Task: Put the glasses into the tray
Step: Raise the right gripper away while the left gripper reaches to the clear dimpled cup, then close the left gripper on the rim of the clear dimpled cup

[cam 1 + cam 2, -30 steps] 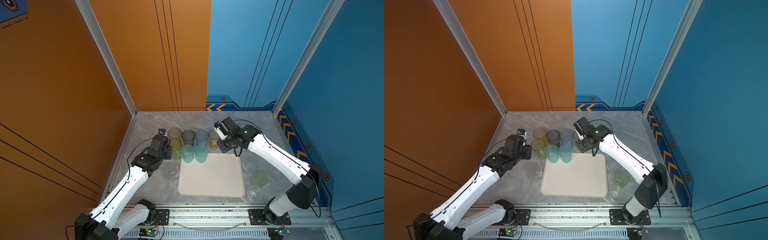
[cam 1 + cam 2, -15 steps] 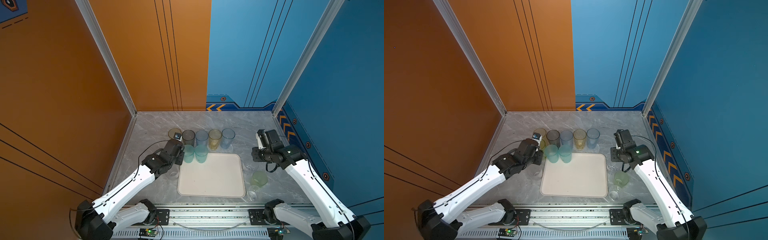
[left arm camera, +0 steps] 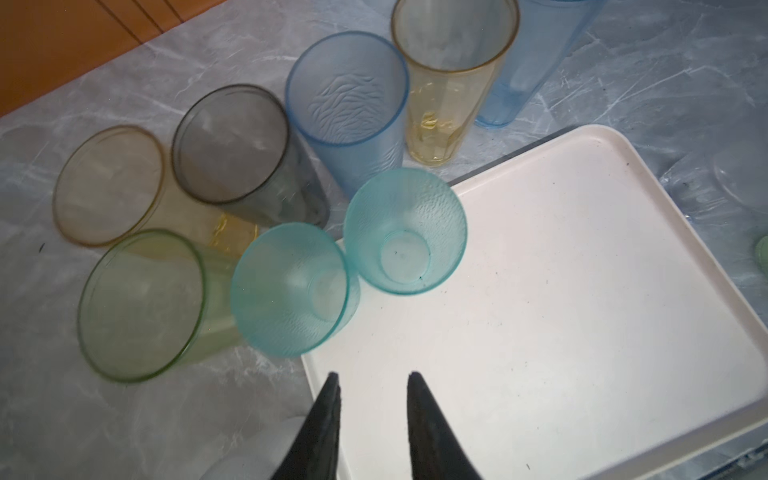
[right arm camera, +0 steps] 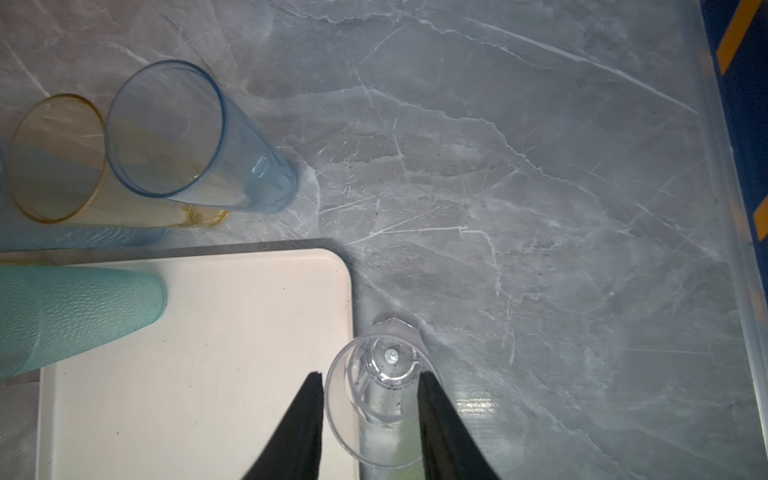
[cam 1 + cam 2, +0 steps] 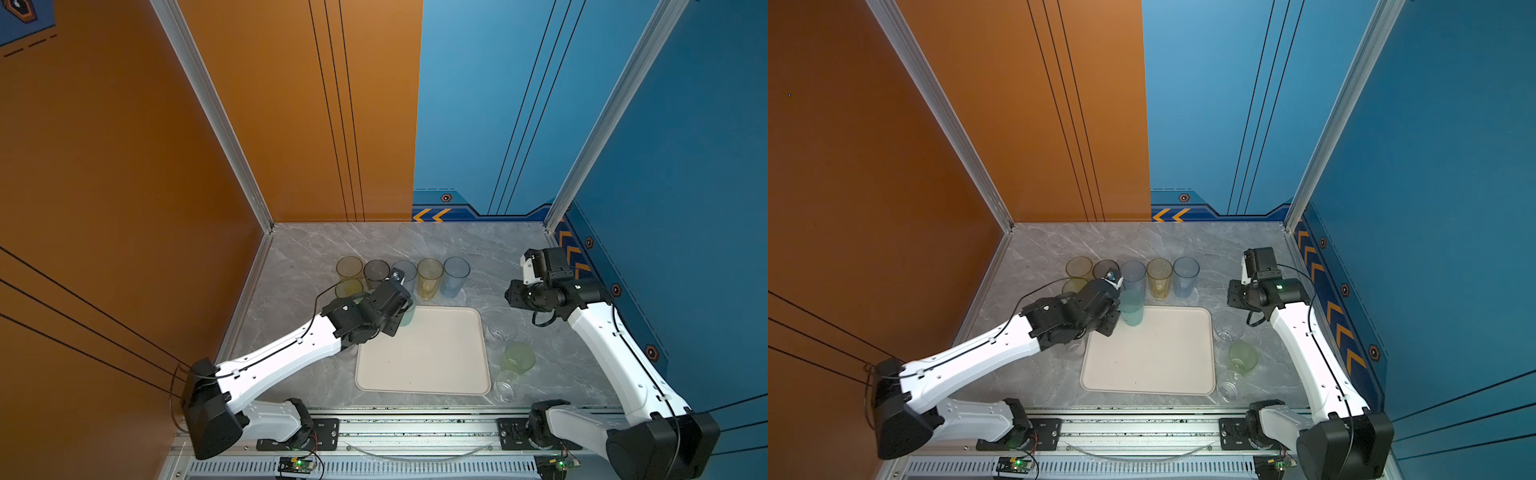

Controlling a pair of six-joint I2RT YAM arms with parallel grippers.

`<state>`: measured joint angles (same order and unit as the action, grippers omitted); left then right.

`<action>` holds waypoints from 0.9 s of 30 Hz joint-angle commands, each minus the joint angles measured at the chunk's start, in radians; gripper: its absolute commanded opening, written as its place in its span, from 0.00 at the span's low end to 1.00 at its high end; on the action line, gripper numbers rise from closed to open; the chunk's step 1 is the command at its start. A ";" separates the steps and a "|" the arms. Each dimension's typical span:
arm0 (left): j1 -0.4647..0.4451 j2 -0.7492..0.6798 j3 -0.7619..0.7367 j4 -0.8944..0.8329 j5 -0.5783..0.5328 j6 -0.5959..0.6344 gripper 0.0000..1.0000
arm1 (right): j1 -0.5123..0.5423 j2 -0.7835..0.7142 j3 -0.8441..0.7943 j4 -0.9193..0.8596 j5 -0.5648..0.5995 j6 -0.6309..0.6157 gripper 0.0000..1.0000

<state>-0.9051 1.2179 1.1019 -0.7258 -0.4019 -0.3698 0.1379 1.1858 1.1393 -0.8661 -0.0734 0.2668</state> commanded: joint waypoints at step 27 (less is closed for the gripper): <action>0.362 -0.301 -0.359 -0.166 0.139 -0.362 0.24 | 0.209 0.241 0.079 0.216 -0.162 -0.063 0.38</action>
<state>-0.5720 0.9203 0.7765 -0.9218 -0.3485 -0.7277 0.3393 1.4097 1.1927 -0.6647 -0.2138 0.2245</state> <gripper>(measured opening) 0.244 0.380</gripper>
